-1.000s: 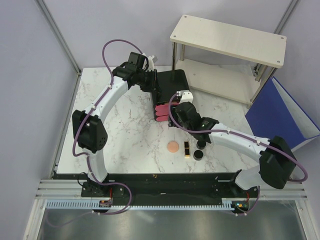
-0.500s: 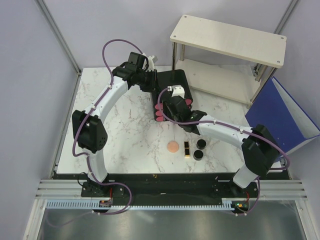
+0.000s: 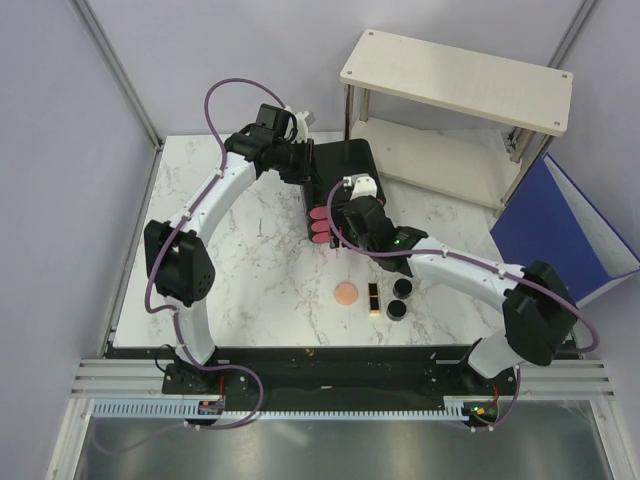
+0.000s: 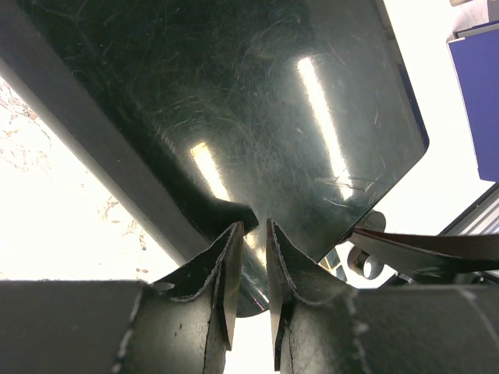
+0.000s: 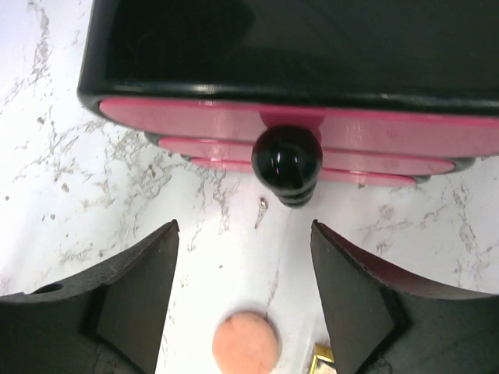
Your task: Organize the makeup
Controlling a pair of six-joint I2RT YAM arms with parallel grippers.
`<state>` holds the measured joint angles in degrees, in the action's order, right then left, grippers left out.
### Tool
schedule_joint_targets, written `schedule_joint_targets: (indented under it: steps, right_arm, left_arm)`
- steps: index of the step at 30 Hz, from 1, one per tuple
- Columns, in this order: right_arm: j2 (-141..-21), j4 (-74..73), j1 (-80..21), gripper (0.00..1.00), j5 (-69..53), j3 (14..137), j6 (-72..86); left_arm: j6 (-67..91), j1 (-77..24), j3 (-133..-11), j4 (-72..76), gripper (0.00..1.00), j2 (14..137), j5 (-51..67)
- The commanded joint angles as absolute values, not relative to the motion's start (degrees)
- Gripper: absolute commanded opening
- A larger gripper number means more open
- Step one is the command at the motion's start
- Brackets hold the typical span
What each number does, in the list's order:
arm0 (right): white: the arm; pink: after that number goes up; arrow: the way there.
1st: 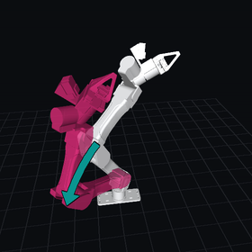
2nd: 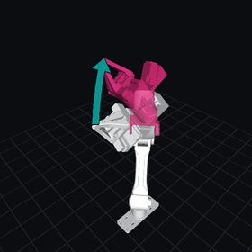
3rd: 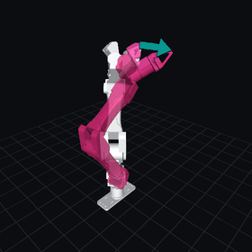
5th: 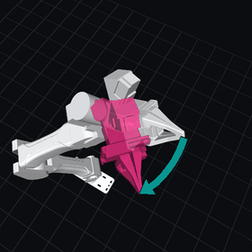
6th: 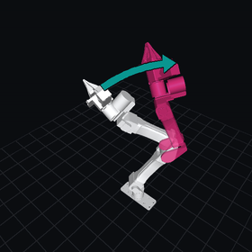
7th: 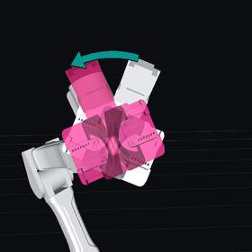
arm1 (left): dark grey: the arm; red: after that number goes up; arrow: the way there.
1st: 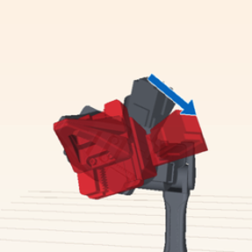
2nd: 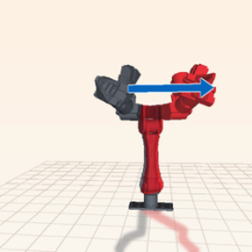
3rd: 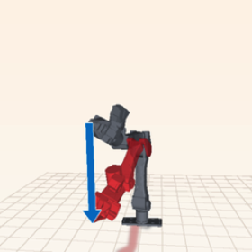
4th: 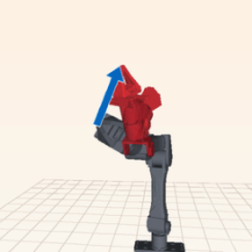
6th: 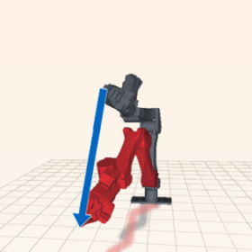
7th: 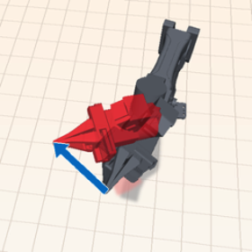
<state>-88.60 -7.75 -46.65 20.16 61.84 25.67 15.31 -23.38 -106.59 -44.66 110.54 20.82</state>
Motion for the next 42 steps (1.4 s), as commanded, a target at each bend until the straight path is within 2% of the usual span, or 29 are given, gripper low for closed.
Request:
schedule_joint_targets:
  steps: [1,8,12,18,25,29,32,36,42]
  right_arm:
    - [-82.1,-6.68,-46.58,0.77,17.67,58.1,25.58]
    - [-76.47,-6.95,-46.23,0.8,18.11,49.93,31.8]
    - [-74.88,0.42,-42.81,0.79,7.23,43.87,39.19]
    - [-74.79,28.41,-35.78,0.82,-7.62,31.14,55.09]
    - [-81.91,47.61,-32.43,0.87,-15.46,29.01,64.58]
    - [-85.95,54.4,-30.59,0.82,-16.0,28.83,70.13]
    - [-87.18,53.97,-29.88,0.78,-15.56,29.18,70.93]
    - [-88.67,53.35,-28.83,0.64,-15.03,29.71,71.19]
    - [-91.84,52.74,-28.3,0.57,-14.76,31.02,71.19]
  left_arm:
    - [10.9,-23.29,-101.69,-60.82,0.29,117.77,12.48]
    - [10.9,-23.2,-101.69,-60.82,0.29,117.77,12.31]
    - [10.9,-23.29,-101.51,-60.82,0.29,117.69,12.13]
    - [10.72,-23.29,-101.25,-60.82,0.29,117.6,11.95]
    - [10.46,-23.29,-100.81,-60.91,0.3,117.25,12.13]
    - [10.46,-23.29,-100.9,-60.91,0.3,117.07,11.78]
    - [10.37,-23.29,-100.9,-60.91,0.3,117.16,11.87]
    - [10.11,-23.29,-101.25,-61.17,0.3,117.16,11.43]
    - [9.84,-23.2,-101.25,-61.35,0.3,117.25,10.99]
